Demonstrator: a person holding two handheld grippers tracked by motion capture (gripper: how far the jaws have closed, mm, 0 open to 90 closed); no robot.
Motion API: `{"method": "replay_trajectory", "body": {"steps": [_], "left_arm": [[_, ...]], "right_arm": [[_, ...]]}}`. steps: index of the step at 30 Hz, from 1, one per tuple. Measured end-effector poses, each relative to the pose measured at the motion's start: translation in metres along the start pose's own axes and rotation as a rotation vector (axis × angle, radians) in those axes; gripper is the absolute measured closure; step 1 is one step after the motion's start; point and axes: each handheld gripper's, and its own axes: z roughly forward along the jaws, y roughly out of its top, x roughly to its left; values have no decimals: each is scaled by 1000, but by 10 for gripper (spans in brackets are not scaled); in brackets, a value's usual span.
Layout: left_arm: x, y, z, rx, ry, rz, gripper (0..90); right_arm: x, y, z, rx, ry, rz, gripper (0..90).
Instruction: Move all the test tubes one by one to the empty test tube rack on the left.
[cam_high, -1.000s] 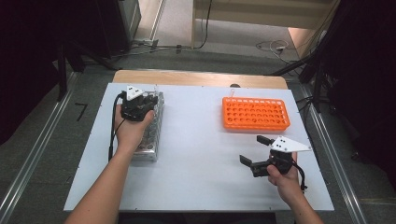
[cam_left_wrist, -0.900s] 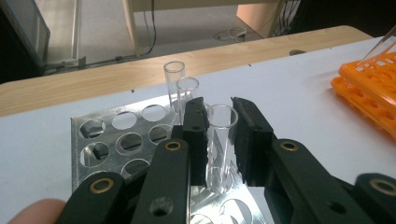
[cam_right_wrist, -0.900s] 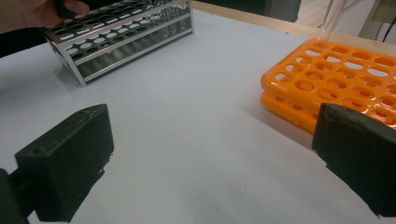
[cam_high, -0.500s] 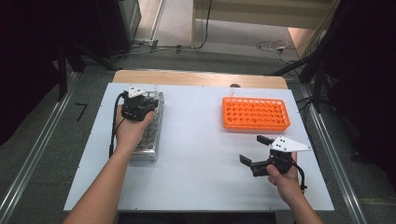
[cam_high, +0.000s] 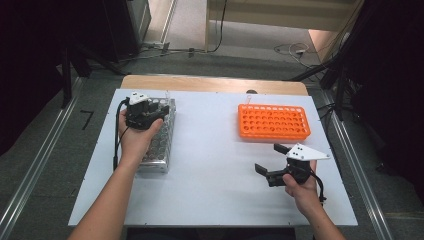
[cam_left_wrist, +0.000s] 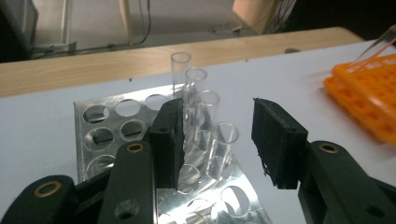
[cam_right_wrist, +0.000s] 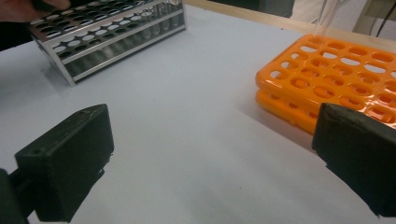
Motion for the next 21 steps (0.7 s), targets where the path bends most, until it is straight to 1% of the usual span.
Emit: {"method": "replay_trajectory", "body": {"steps": [2,4,7,9,11,12,14,16,18,19,21], "left_arm": [[-2,-2,-6,-20,-30,-2,503],[-4,-5,-11,-30,-50,-3,452],[-7,-11,-19,-38,-73,-7,335],[-10,-15,-24,-51,-86,-11,263],[-12,-19,-29,-57,-107,-14,211],[-14,-22,-32,-58,-111,-14,186],[-17,-26,-38,-66,-132,-17,173],[-20,-30,-43,-67,-148,-15,145],[-23,-34,-48,-73,-165,-12,134],[-25,-36,-50,-76,-170,-15,110],[-29,-39,-55,-82,-187,-5,103]], "right_arm": [[-1,4,2,-4,4,4,0],[-2,9,6,-6,0,0,0],[-6,16,12,-11,-11,7,0],[-10,21,18,-14,-27,15,9],[-15,26,24,-14,-38,16,25],[-18,28,26,-14,-41,17,32],[-24,34,34,-15,-49,25,50],[-30,38,42,-13,-69,35,86],[-36,43,51,-4,-97,48,127],[-40,46,57,5,-108,59,147],[-44,51,66,18,-140,79,197]]}}
